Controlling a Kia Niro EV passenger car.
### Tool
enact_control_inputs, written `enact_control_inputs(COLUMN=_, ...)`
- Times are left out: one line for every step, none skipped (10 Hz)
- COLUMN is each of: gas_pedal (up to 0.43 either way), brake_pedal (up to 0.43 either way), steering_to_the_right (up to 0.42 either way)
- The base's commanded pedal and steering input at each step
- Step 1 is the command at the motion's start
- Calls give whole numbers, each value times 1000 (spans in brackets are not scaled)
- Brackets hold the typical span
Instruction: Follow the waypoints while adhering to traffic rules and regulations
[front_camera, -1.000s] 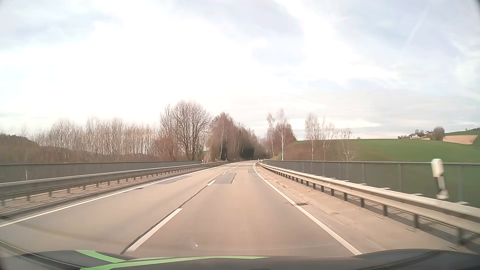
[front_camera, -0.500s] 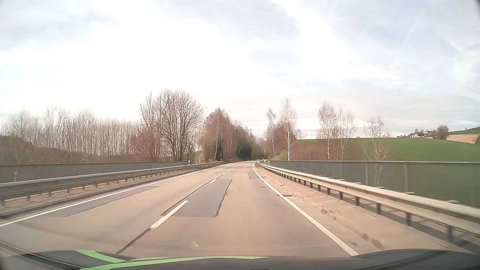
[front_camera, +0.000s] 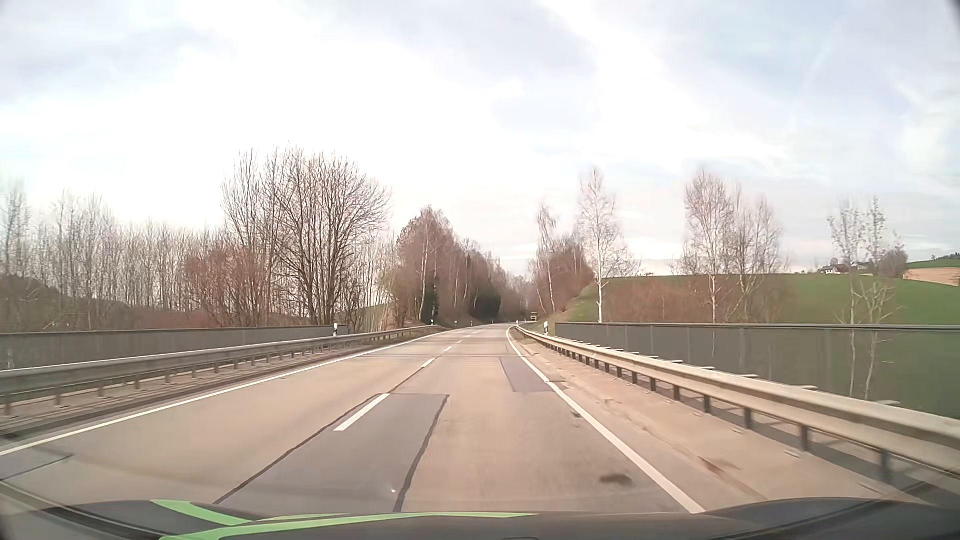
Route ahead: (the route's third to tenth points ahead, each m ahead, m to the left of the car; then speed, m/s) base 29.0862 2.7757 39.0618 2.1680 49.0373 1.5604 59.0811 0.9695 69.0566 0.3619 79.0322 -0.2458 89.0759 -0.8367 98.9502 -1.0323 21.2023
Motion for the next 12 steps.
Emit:
enact_control_inputs(gas_pedal=220, brake_pedal=0, steering_to_the_right=1)
enact_control_inputs(gas_pedal=220, brake_pedal=0, steering_to_the_right=0)
enact_control_inputs(gas_pedal=220, brake_pedal=0, steering_to_the_right=1)
enact_control_inputs(gas_pedal=220, brake_pedal=0, steering_to_the_right=1)
enact_control_inputs(gas_pedal=220, brake_pedal=0, steering_to_the_right=1)
enact_control_inputs(gas_pedal=220, brake_pedal=0, steering_to_the_right=3)
enact_control_inputs(gas_pedal=220, brake_pedal=0, steering_to_the_right=5)
enact_control_inputs(gas_pedal=220, brake_pedal=0, steering_to_the_right=5)
enact_control_inputs(gas_pedal=220, brake_pedal=0, steering_to_the_right=6)
enact_control_inputs(gas_pedal=220, brake_pedal=0, steering_to_the_right=6)
enact_control_inputs(gas_pedal=220, brake_pedal=0, steering_to_the_right=6)
enact_control_inputs(gas_pedal=220, brake_pedal=0, steering_to_the_right=6)
